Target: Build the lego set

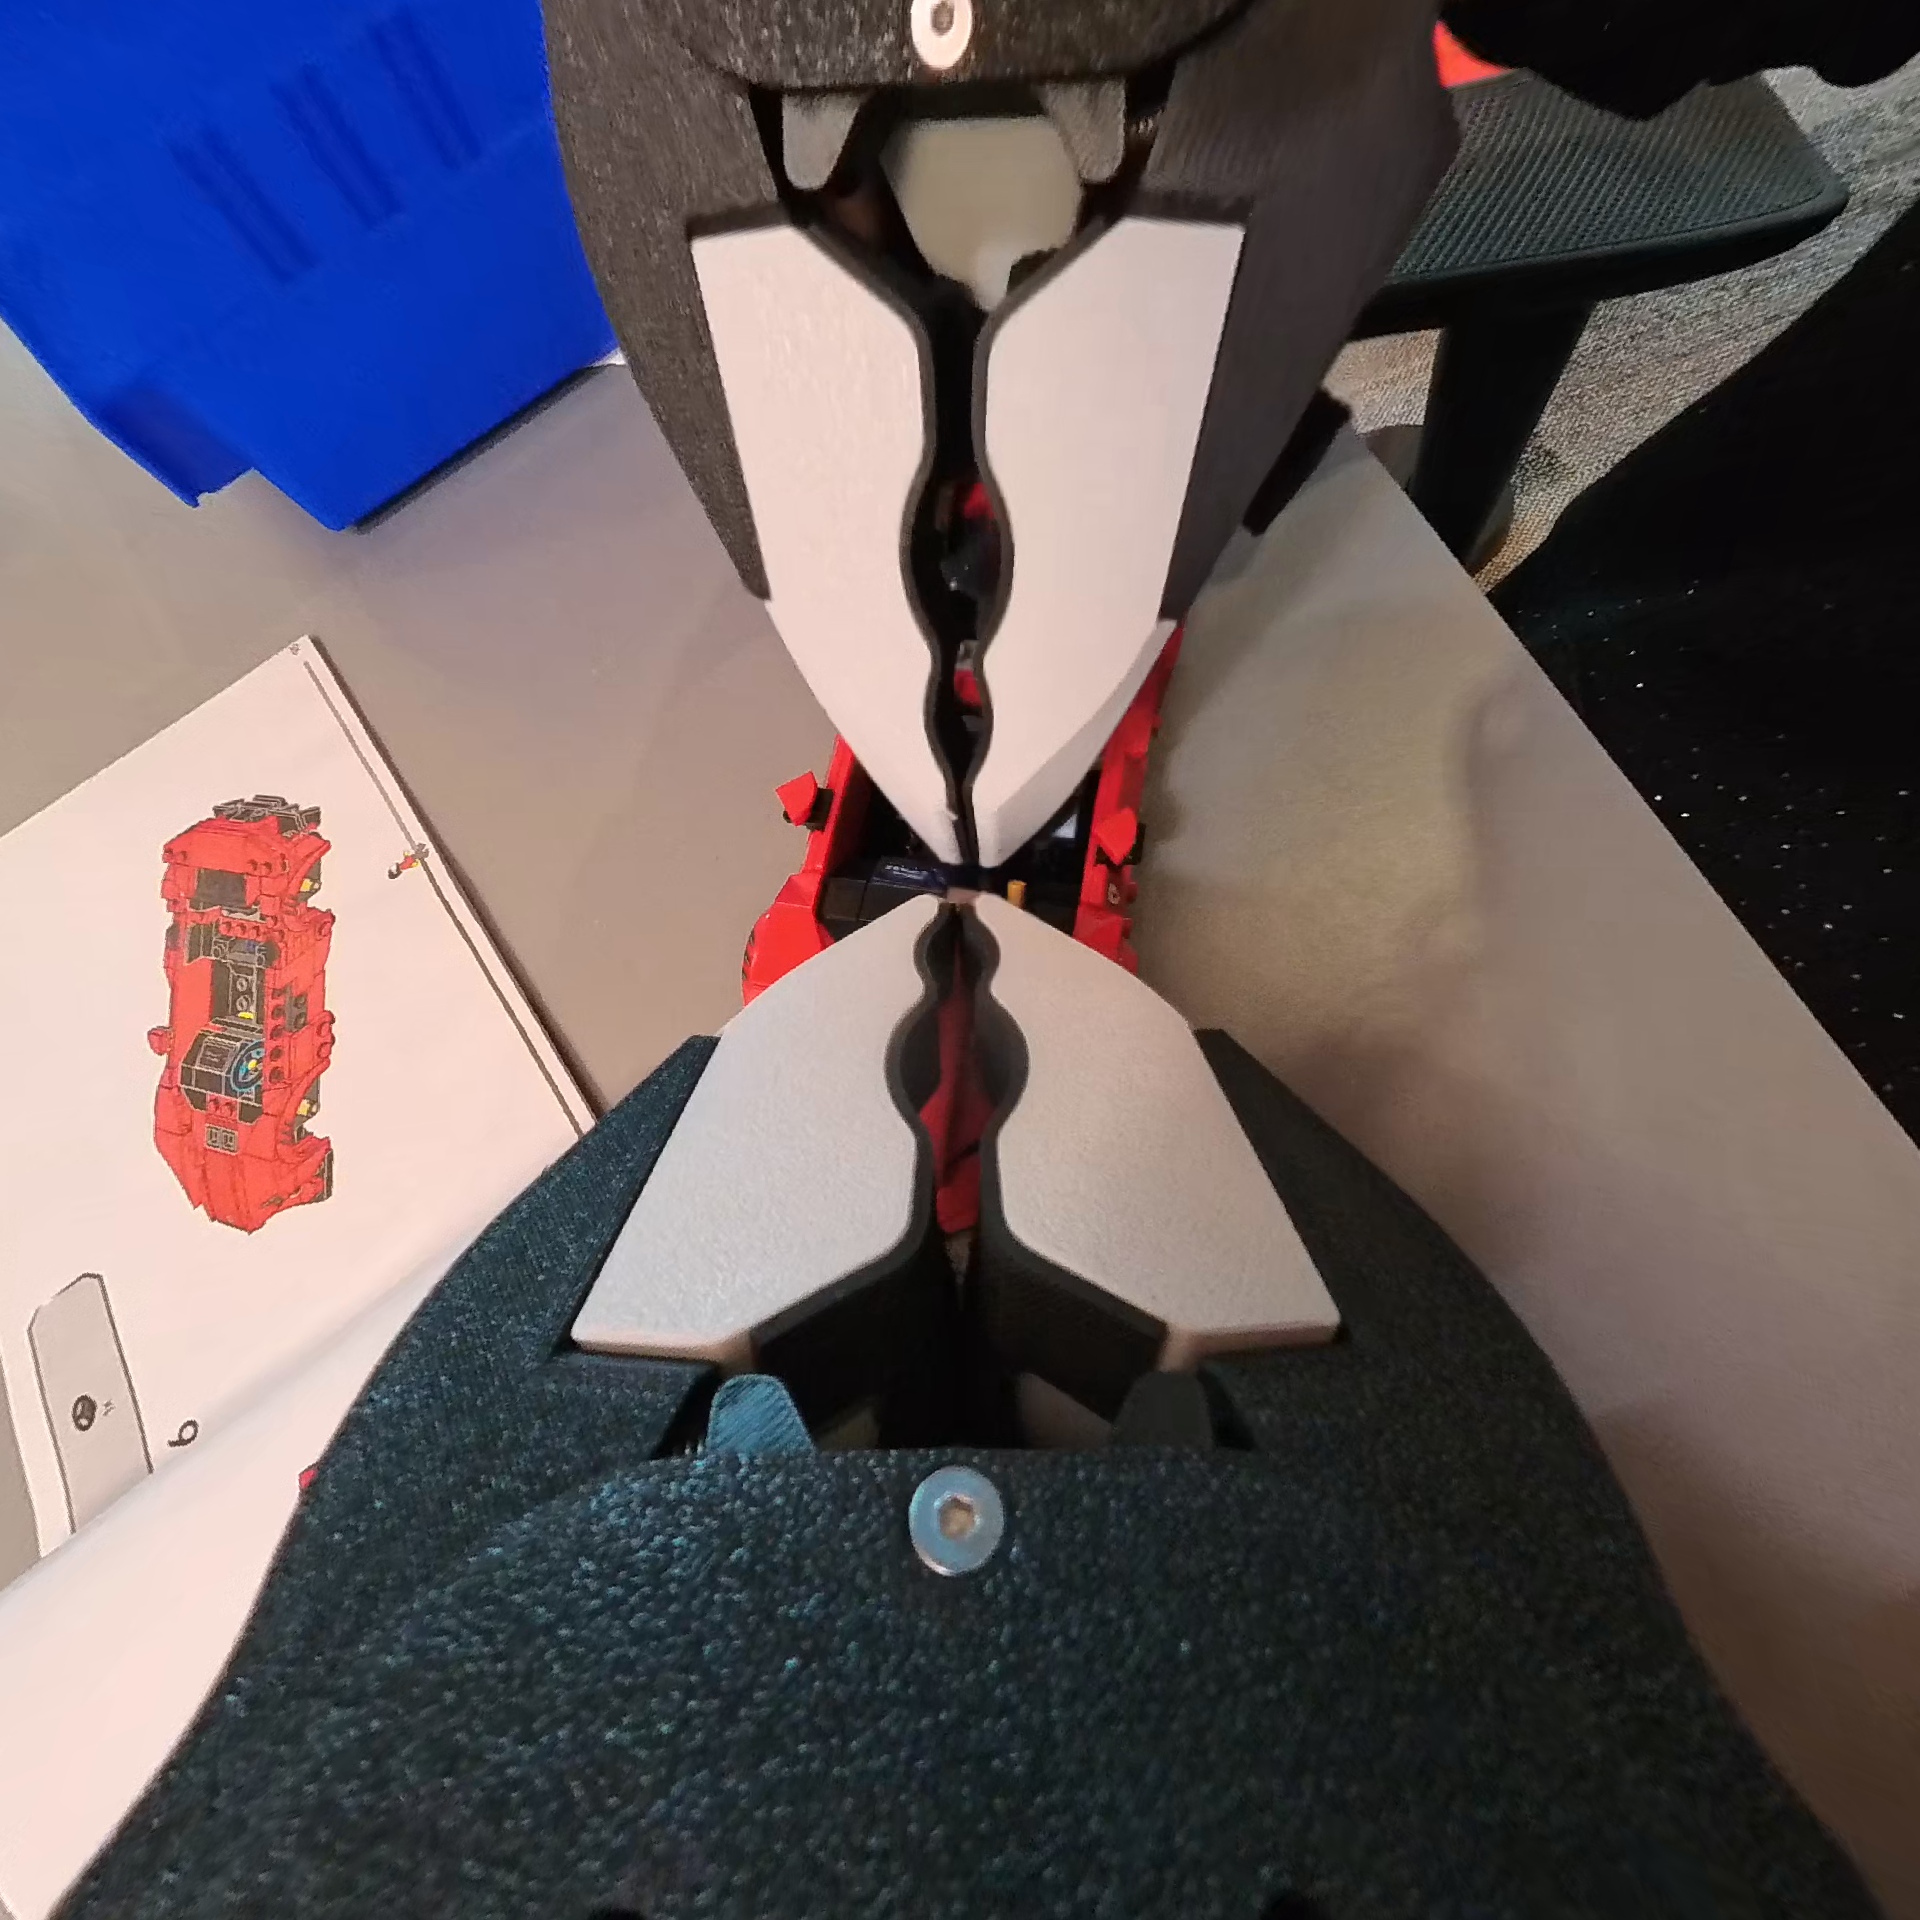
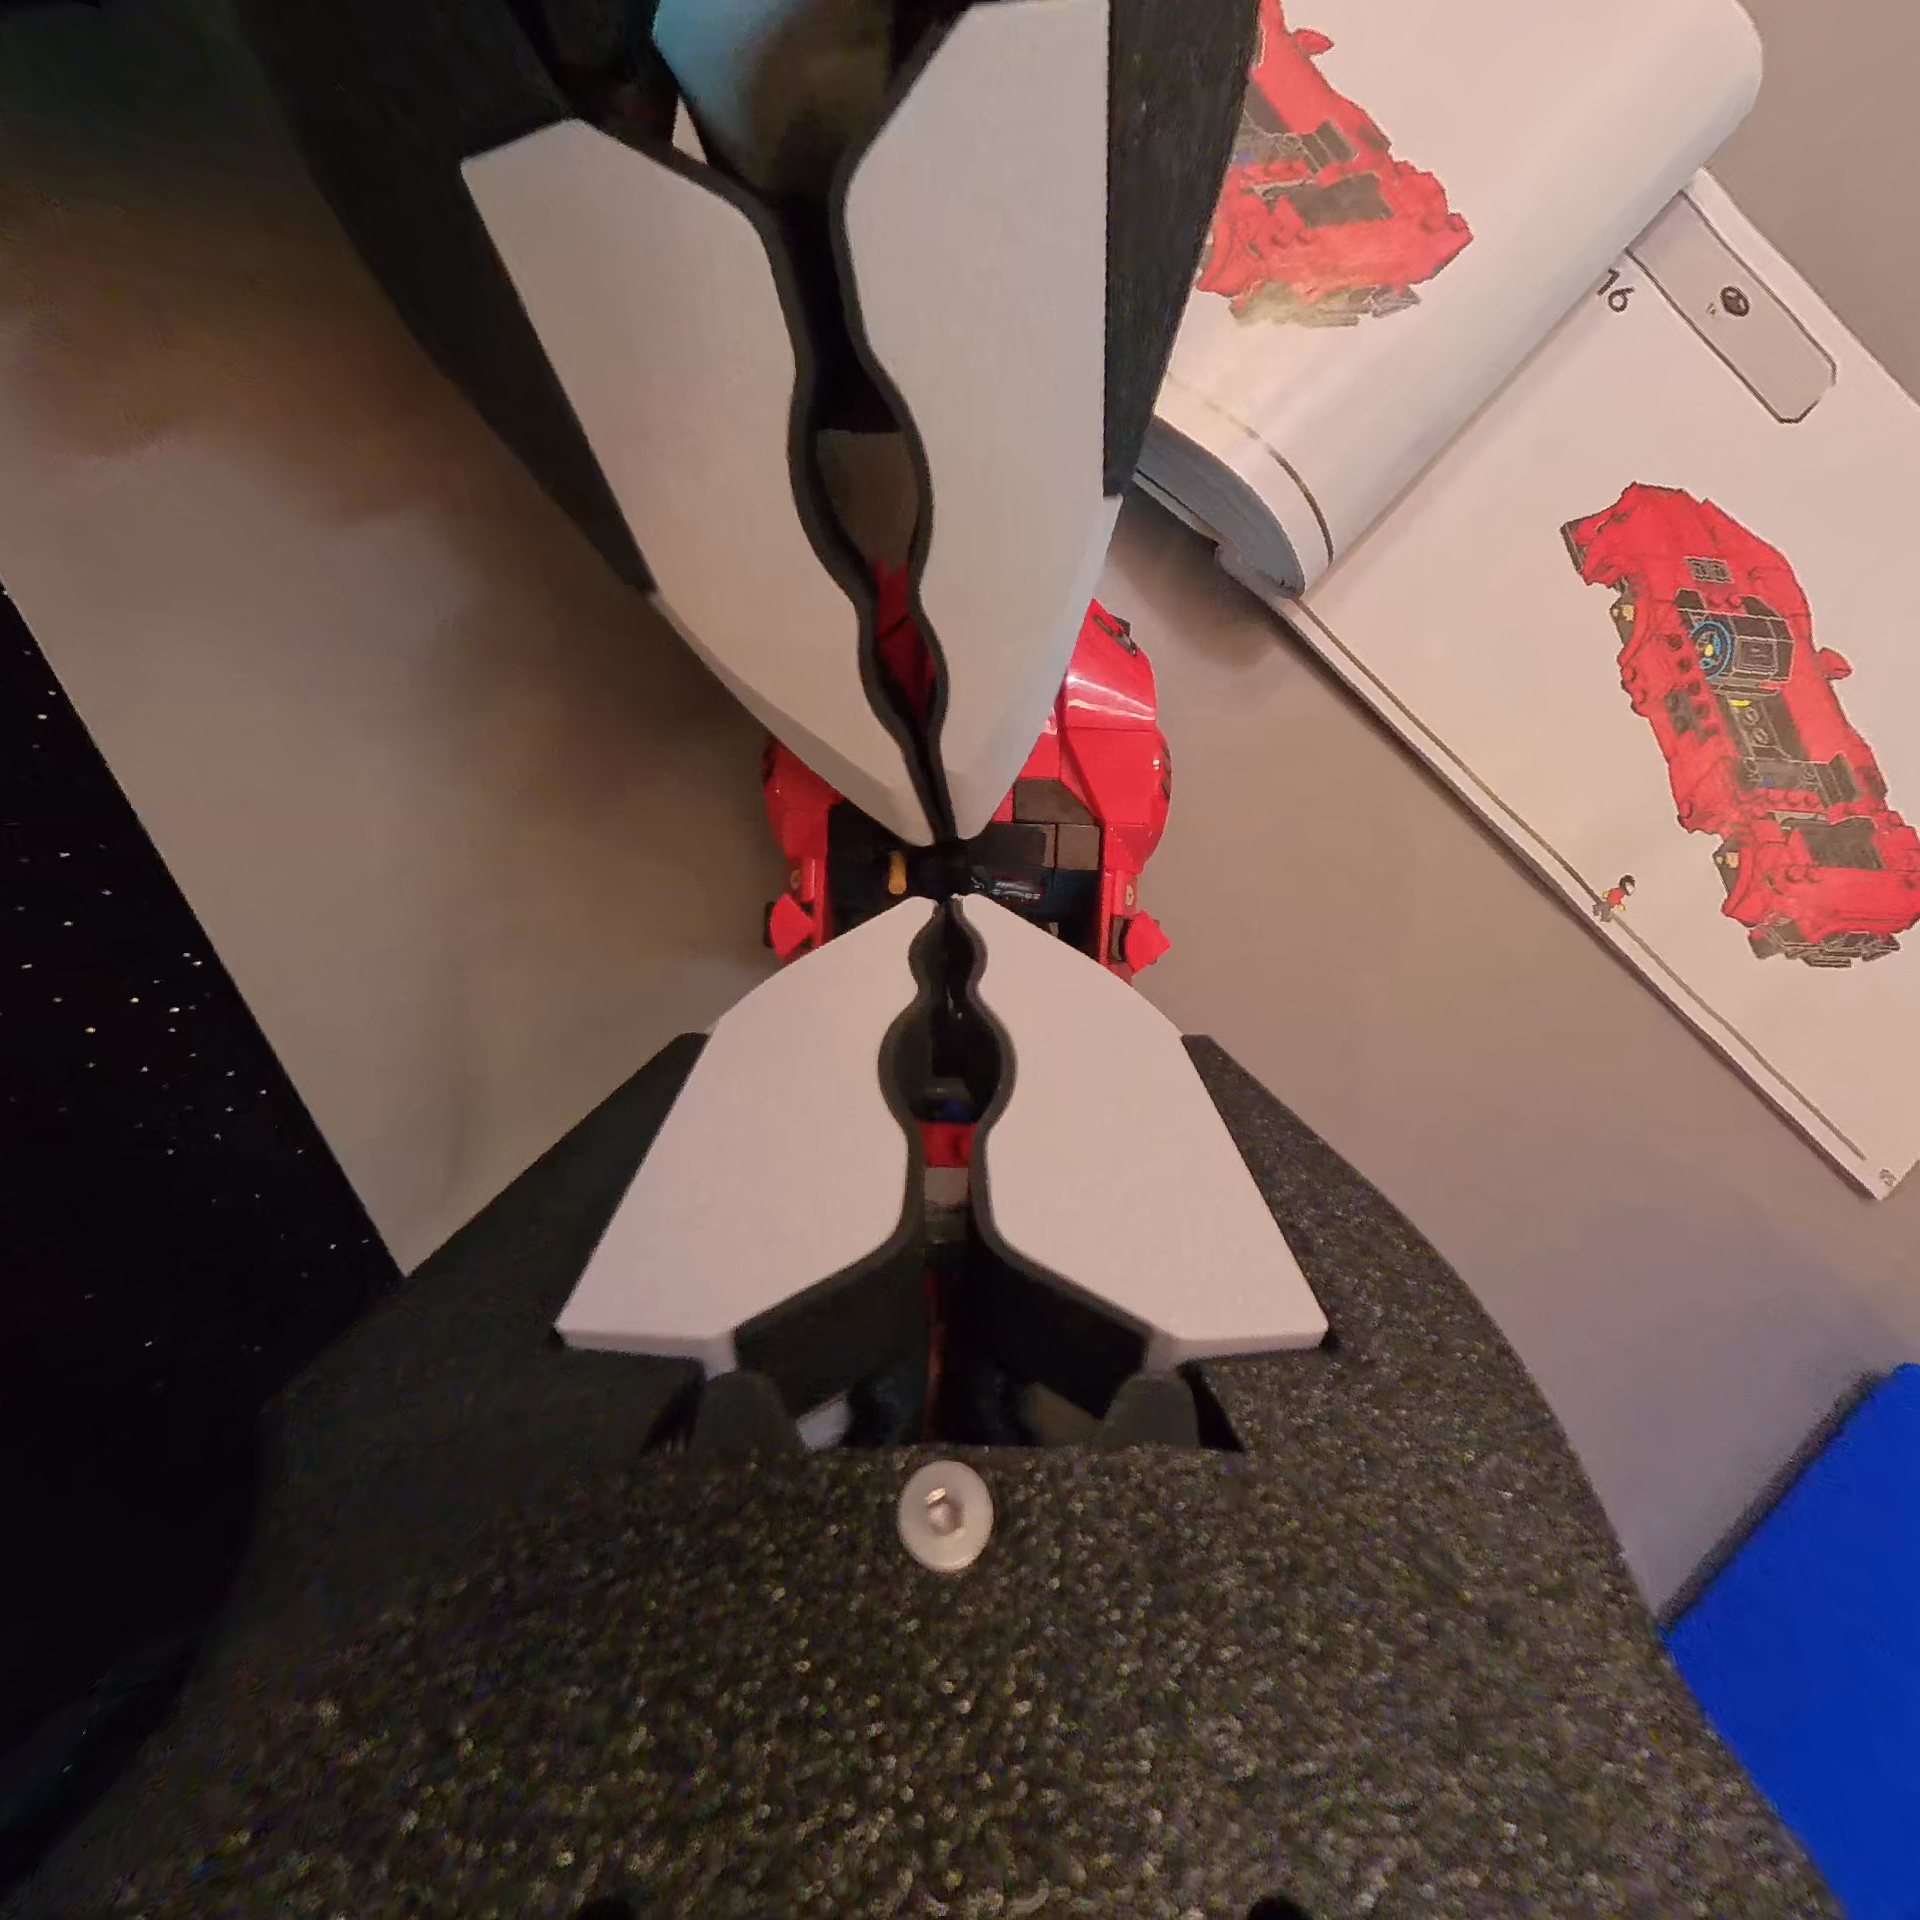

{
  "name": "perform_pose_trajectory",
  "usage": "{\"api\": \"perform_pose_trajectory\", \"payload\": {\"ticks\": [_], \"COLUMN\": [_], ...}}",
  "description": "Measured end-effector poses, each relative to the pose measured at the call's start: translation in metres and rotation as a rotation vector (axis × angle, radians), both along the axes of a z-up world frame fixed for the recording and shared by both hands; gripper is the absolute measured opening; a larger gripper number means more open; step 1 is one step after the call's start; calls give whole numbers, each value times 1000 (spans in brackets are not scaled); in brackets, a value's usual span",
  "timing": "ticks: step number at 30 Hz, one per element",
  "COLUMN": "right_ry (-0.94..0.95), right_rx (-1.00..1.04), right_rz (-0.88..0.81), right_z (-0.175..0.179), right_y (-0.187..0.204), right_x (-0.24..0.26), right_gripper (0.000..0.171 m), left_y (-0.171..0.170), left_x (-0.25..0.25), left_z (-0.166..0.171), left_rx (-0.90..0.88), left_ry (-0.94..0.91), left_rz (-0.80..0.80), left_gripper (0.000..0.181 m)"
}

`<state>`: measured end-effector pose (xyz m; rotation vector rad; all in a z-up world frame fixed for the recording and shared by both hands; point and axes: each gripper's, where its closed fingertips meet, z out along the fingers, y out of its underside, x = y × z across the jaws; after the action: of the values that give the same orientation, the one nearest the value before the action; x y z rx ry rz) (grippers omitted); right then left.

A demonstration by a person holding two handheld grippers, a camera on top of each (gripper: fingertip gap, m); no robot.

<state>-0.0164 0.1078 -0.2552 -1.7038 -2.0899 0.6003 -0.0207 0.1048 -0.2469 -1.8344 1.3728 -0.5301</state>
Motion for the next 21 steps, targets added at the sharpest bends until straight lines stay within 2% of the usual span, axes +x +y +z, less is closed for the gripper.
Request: {"api": "perform_pose_trajectory", "payload": {"ticks": [6,10,21], "right_ry": [11,13,26], "right_rx": [-10,-12,-4], "right_rz": [-9,-7,-5], "right_z": [-1,-1,1], "right_y": [0,0,0], "right_x": [-1,-2,-4], "right_gripper": [0,0,0], "left_y": [-4,-1,-3], "left_x": [-25,-33,-26], "left_z": [16,12,2], "left_rx": [-10,-18,-46], "left_ry": [-2,-2,7], "left_rz": [26,64,45], "left_gripper": [7,7,6]}}
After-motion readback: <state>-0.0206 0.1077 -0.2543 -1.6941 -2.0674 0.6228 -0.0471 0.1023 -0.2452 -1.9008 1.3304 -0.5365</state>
